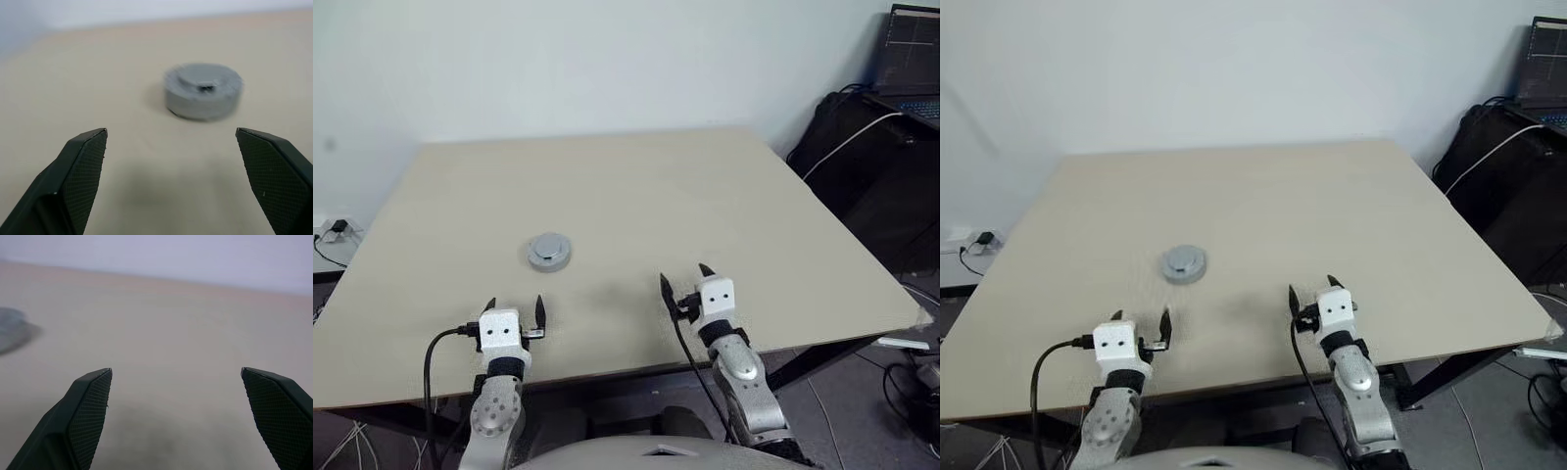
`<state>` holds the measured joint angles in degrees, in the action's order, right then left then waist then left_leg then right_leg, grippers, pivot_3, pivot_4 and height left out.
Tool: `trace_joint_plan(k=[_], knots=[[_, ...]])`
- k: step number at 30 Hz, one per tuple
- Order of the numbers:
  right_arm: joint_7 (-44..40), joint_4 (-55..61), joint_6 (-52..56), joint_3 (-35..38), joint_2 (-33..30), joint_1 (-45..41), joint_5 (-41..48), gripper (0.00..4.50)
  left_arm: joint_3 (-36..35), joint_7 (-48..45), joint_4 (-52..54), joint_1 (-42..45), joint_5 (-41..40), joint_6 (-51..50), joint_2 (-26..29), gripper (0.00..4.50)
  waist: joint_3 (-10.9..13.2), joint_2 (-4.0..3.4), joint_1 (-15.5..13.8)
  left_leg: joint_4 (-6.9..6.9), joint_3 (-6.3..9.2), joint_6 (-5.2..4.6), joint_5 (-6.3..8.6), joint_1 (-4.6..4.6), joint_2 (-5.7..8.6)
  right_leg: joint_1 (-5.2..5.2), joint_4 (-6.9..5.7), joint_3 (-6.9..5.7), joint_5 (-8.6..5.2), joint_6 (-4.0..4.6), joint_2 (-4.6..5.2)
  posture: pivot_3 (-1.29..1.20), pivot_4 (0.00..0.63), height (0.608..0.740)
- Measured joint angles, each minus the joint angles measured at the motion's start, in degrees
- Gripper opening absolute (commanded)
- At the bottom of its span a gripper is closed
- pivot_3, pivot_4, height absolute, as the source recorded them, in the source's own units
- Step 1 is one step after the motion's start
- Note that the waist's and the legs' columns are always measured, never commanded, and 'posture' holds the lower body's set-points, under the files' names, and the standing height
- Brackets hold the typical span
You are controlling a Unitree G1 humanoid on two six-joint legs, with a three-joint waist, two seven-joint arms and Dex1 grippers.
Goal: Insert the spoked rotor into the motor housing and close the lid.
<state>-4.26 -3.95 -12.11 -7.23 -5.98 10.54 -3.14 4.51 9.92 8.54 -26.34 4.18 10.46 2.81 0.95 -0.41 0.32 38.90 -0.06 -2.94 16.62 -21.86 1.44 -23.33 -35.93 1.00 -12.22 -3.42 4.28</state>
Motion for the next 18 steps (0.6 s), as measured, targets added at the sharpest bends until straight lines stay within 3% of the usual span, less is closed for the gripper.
trace_joint_plan(k=[7,18], knots=[[3.1,-2.4,-4.7,0.3,-0.1,2.6,-3.3,4.50,-1.7,3.7,-3.7,-0.2,3.5,6.5,-2.7,4.46,0.1,0.07,0.0,0.03,-0.02,-0.08,0.03,-0.06,0.00,-0.03,-0.01,-0.07,-0.24,-0.25,0.01,0.00,0.000,0.740],[3.7,-2.3,-5.2,0.7,1.4,2.4,-3.2,4.50,-2.8,4.5,-4.1,1.6,4.9,8.2,-3.6,4.46,0.1,0.10,0.1,0.05,-0.02,-0.37,-0.11,-0.05,0.01,0.00,-0.03,-0.10,-0.19,-0.16,0.00,0.00,0.000,0.740]])
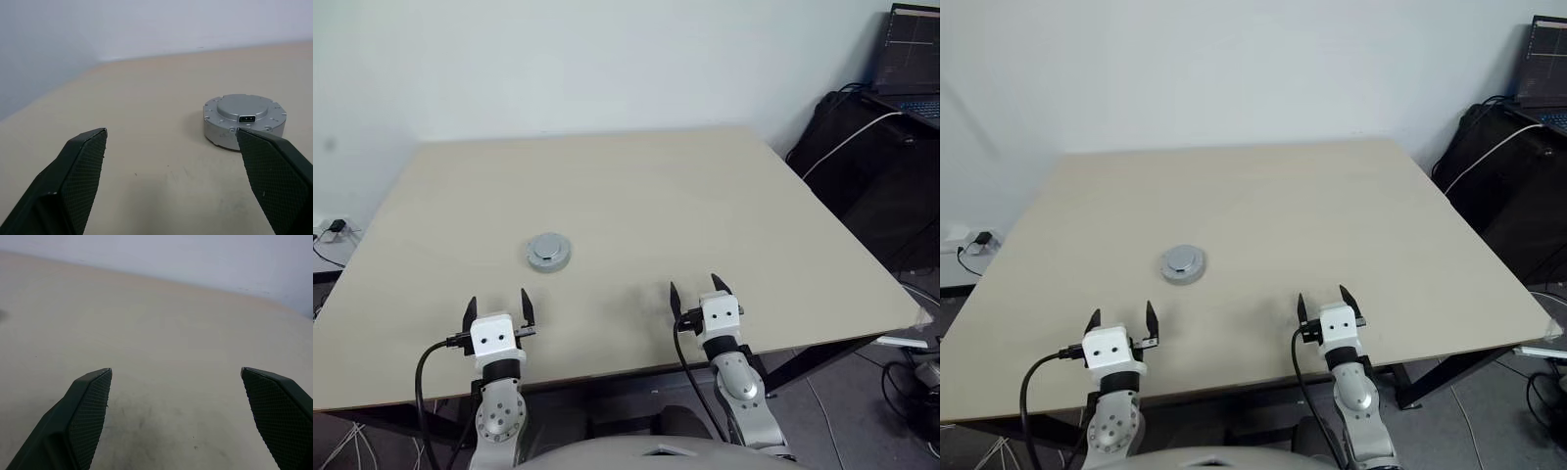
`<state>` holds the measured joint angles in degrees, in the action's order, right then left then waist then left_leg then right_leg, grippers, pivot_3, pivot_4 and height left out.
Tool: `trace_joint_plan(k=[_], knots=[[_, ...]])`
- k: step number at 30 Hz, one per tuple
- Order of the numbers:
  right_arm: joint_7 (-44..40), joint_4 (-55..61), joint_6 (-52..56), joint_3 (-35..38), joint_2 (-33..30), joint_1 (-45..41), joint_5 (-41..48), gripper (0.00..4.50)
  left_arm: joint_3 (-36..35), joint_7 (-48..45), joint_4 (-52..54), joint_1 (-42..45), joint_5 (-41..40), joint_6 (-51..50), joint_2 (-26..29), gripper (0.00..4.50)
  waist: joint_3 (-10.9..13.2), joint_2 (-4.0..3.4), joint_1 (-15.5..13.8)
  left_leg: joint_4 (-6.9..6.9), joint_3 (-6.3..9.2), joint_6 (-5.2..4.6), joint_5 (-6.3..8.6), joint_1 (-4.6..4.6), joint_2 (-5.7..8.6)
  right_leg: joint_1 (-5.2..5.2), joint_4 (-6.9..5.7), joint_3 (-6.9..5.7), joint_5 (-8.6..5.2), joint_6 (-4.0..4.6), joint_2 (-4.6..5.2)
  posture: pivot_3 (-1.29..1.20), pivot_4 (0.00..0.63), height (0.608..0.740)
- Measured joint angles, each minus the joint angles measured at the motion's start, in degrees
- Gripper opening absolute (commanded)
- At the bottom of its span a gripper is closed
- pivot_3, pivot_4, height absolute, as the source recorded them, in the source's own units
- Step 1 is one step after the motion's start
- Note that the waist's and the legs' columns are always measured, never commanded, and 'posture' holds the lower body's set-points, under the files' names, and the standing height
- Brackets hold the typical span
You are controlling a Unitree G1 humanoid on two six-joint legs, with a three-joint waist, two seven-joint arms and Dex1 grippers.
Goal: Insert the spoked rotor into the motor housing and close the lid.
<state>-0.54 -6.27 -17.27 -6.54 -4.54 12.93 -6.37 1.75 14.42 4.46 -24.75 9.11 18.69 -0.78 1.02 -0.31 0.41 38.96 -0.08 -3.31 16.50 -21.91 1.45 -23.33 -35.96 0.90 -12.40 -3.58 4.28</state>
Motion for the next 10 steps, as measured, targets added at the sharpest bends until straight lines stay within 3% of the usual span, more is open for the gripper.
trace_joint_plan(k=[10], knots=[[-2.1,0.0,0.7,-0.1,0.7,-0.8,1.2,4.50,-0.3,-0.6,-1.3,0.4,-0.2,0.4,-0.1,4.46,0.0,0.00,0.0,0.01,0.00,0.01,0.00,0.01,-0.01,0.01,-0.03,-0.01,-0.03,-0.05,-0.01,0.00,0.000,0.740]])
